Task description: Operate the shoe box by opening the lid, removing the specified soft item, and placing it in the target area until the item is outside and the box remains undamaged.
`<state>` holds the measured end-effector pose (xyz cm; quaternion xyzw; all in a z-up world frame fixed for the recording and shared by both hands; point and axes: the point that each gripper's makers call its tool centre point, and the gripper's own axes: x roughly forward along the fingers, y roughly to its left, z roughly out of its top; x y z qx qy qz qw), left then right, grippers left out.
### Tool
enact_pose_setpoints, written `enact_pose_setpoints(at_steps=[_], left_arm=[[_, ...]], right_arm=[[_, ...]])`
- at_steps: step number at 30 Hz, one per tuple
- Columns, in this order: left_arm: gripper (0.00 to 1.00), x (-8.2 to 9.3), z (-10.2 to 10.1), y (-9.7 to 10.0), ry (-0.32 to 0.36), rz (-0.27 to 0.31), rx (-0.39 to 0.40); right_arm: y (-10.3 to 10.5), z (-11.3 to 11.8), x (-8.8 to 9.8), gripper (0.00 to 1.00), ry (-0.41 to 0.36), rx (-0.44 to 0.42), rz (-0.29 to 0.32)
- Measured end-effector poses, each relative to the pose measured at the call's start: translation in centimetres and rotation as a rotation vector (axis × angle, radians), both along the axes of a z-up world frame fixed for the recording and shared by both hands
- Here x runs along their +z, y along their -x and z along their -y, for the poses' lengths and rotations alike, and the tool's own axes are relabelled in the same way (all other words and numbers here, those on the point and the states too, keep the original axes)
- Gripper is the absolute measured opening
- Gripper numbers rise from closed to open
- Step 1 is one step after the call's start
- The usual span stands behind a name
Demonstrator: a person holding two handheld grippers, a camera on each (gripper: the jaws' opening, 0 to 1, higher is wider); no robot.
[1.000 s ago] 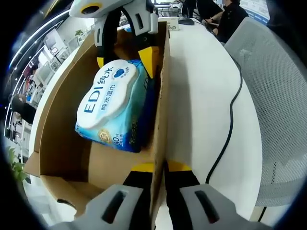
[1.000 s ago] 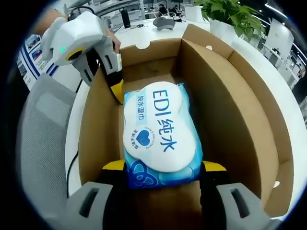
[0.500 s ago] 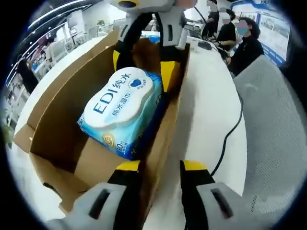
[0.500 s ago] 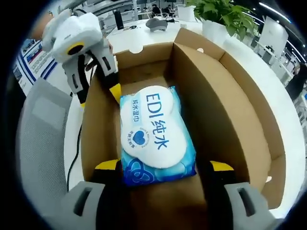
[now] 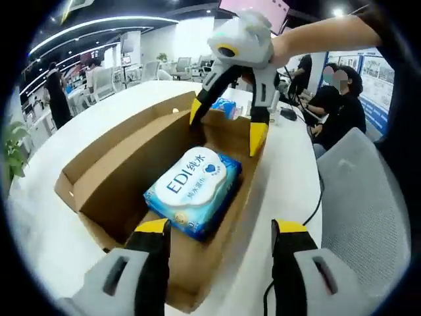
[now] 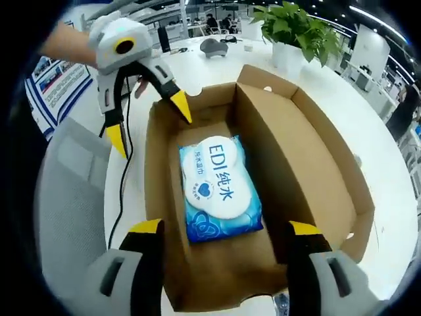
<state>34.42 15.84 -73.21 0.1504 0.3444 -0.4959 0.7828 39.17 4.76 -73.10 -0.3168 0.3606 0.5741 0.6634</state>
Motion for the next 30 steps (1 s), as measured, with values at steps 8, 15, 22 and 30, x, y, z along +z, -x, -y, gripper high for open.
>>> enact_pose_setpoints(at_steps=[8, 15, 22, 30], left_arm=[[0.62, 2.7, -1.2, -2.7, -0.103, 0.181, -0.016], [0.6, 1.6, 0.3, -3.5, -0.115, 0.186, -0.027], [0.56, -0.4, 0.9, -4.8, -0.157, 0.141, -0.081], [0.6, -1.6, 1.5, -5.0, -0.164, 0.111, -0.12]], right_arm=[[0.6, -0.1, 2.3, 0.7, -0.028, 0.068, 0.099], [-0.4, 0.1, 1.8, 0.71, -0.014, 0.017, 0.105], [0.7, 0.1, 0.0, 0.76, 0.012, 0.06, 0.059], [-1.1, -0.8, 0.6, 0.7, -0.087, -0.043, 0.036]])
